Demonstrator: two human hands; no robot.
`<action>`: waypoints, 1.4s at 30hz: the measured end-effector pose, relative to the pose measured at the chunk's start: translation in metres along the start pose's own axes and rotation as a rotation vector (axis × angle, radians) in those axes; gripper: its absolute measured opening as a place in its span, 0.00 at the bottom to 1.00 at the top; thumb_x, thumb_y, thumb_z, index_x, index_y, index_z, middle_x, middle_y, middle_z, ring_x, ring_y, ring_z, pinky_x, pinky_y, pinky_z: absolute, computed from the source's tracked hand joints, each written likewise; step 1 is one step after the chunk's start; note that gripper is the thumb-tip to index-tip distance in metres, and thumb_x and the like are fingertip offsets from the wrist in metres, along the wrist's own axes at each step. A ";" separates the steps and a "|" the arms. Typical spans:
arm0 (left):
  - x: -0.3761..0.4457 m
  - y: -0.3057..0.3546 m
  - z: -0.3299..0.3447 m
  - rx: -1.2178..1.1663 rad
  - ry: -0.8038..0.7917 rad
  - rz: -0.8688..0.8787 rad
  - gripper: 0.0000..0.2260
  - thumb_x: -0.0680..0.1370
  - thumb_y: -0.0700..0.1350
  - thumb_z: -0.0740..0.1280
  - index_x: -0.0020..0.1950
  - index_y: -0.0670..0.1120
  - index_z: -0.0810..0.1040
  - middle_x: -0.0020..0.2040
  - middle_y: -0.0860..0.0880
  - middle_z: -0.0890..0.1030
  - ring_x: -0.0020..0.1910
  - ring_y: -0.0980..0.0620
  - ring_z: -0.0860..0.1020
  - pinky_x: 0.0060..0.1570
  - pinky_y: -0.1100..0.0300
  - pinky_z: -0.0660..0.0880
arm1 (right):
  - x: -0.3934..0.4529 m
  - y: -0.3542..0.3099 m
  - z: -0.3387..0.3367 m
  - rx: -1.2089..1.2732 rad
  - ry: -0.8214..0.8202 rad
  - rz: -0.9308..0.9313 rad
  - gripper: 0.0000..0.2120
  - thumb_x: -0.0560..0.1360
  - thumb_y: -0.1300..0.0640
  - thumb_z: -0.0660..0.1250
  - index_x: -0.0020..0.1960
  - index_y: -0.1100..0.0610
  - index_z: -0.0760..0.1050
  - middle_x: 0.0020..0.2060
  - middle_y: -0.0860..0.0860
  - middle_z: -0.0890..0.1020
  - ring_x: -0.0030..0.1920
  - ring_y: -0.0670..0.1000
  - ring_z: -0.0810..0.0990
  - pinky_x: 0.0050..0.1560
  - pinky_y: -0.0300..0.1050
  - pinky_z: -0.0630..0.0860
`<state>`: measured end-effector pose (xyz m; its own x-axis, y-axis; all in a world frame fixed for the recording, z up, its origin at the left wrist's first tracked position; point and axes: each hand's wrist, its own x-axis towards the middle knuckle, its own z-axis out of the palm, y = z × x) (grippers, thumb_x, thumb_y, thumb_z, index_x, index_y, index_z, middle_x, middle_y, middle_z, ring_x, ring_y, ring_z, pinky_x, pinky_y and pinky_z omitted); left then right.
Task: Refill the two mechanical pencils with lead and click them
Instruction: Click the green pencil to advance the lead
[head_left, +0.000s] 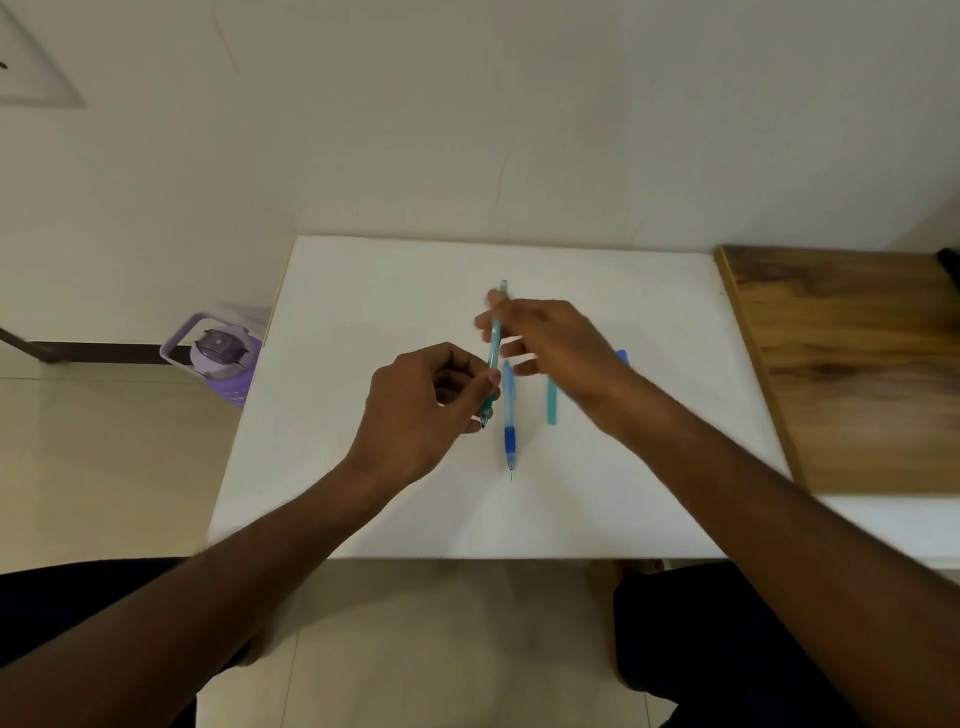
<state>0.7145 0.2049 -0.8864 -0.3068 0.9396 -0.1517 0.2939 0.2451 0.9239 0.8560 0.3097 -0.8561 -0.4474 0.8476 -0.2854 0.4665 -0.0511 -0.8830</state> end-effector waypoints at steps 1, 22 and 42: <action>-0.001 0.001 0.001 0.035 0.005 0.045 0.08 0.80 0.50 0.75 0.54 0.46 0.85 0.45 0.50 0.89 0.42 0.52 0.89 0.46 0.53 0.88 | -0.001 0.002 0.006 0.012 -0.023 -0.035 0.18 0.83 0.40 0.62 0.58 0.50 0.84 0.53 0.45 0.87 0.55 0.47 0.85 0.60 0.51 0.83; -0.003 -0.005 -0.026 -0.003 -0.021 0.119 0.07 0.76 0.55 0.78 0.50 0.56 0.87 0.41 0.59 0.87 0.39 0.58 0.85 0.40 0.66 0.80 | 0.002 -0.031 0.016 1.089 -0.077 -0.054 0.17 0.86 0.52 0.58 0.45 0.59 0.76 0.27 0.49 0.67 0.26 0.46 0.62 0.29 0.41 0.62; -0.004 -0.003 -0.028 0.128 -0.101 0.090 0.08 0.74 0.55 0.80 0.50 0.58 0.85 0.41 0.63 0.86 0.41 0.63 0.83 0.40 0.76 0.75 | 0.000 -0.030 0.026 1.138 -0.075 -0.052 0.21 0.80 0.44 0.55 0.32 0.53 0.62 0.24 0.47 0.58 0.23 0.47 0.53 0.26 0.38 0.53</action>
<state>0.6895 0.1935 -0.8788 -0.1833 0.9768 -0.1105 0.4306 0.1809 0.8842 0.8227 0.2974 -0.8393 -0.5086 0.8307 -0.2265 -0.4986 -0.4986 -0.7090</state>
